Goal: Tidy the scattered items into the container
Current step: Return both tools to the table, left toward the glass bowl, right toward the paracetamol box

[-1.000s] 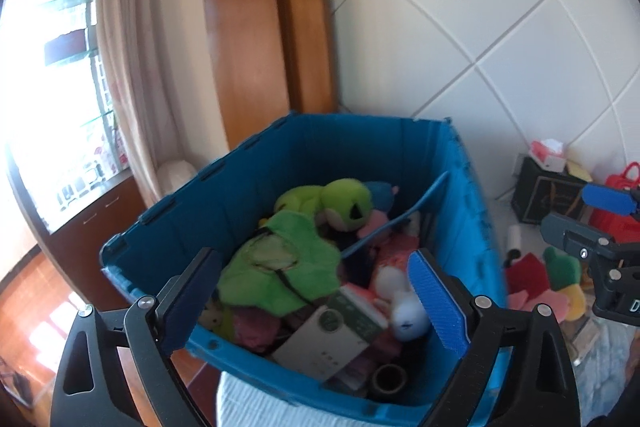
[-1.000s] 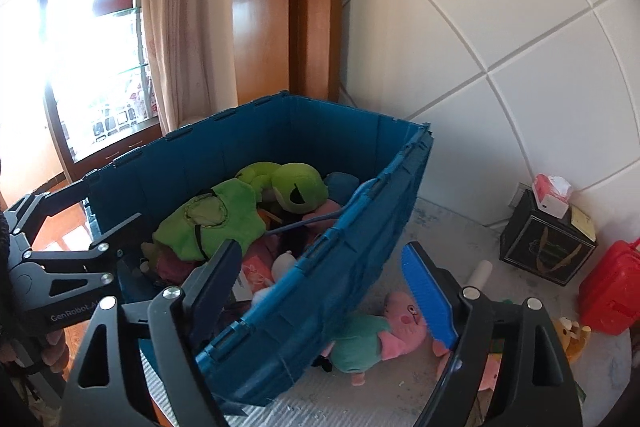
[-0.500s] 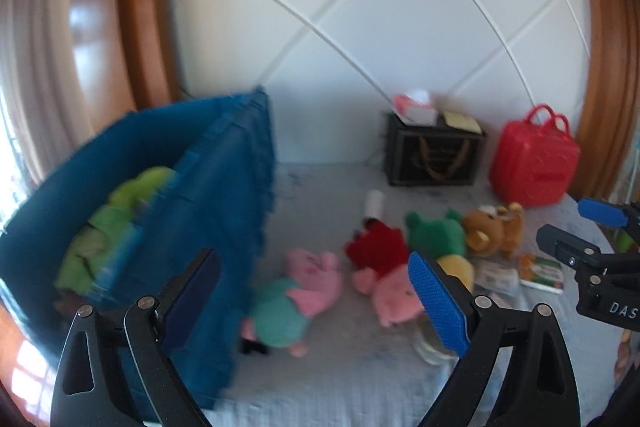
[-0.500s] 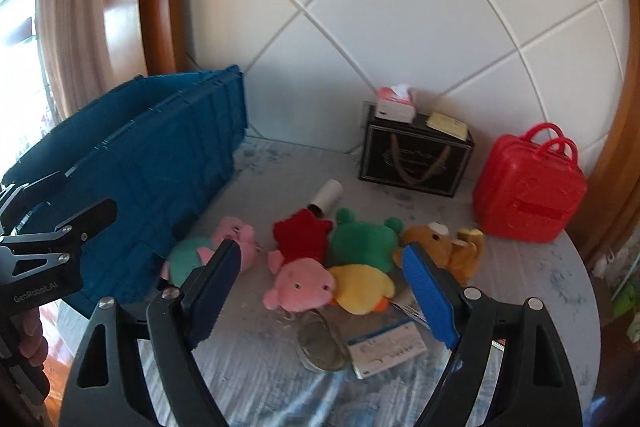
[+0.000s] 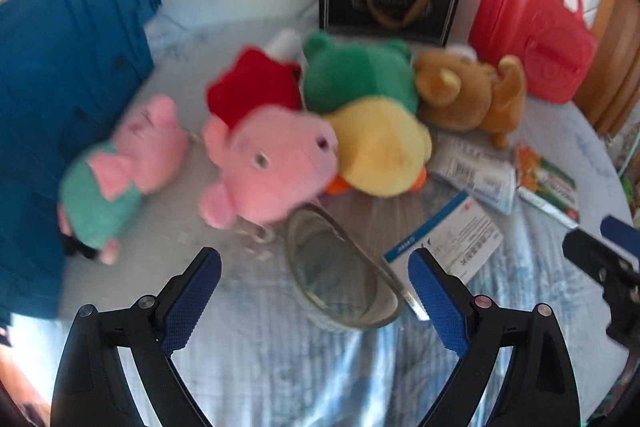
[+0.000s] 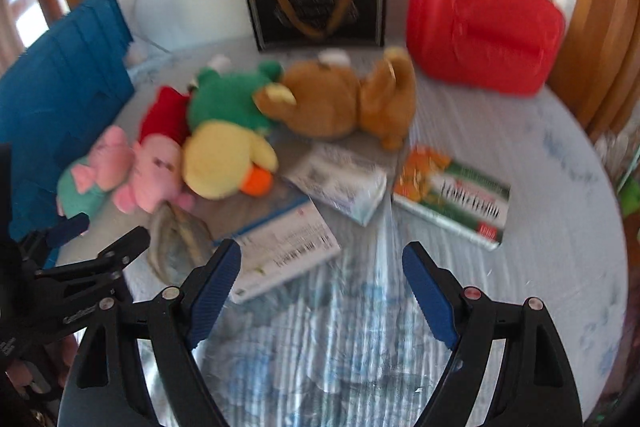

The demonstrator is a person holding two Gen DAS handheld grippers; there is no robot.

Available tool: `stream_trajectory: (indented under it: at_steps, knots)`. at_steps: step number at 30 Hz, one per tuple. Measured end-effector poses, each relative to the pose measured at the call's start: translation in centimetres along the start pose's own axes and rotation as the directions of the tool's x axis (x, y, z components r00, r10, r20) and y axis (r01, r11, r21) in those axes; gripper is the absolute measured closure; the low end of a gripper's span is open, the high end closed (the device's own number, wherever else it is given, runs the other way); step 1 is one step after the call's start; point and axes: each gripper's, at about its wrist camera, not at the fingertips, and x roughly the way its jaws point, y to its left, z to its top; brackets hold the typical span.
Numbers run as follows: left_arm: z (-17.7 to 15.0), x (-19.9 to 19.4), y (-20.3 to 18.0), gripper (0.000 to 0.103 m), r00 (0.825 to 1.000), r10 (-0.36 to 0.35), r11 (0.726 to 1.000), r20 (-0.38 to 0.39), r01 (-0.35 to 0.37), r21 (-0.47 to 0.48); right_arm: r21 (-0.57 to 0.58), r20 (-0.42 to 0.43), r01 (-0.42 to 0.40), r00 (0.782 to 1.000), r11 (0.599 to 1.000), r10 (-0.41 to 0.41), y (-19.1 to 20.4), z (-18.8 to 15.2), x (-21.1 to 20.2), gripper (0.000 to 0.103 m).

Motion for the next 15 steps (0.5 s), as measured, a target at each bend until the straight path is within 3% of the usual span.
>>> stream_trajectory:
  at_steps: [6, 11, 15]
  knots:
    - [-1.4, 4.4, -1.0, 0.009, 0.996, -0.001, 1.000, -0.085, 0.003, 0.024, 0.043, -0.066, -0.015, 0.998, 0.999, 0.018, -1.0, -1.1, 3.7, 0.020]
    - [-1.8, 3.3, 0.3, 0.025, 0.998, -0.044, 0.994, -0.055, 0.049, 0.097, 0.067, -0.100, -0.054, 0.993, 0.996, 0.061, 0.5, -0.6, 5.9, 0.020]
    - [-2.3, 3.0, 1.9, 0.024, 0.996, -0.064, 0.988, -0.066, 0.073, 0.138, 0.098, -0.113, -0.050, 0.992, 0.994, 0.061, 2.4, 0.1, 8.1, 0.020]
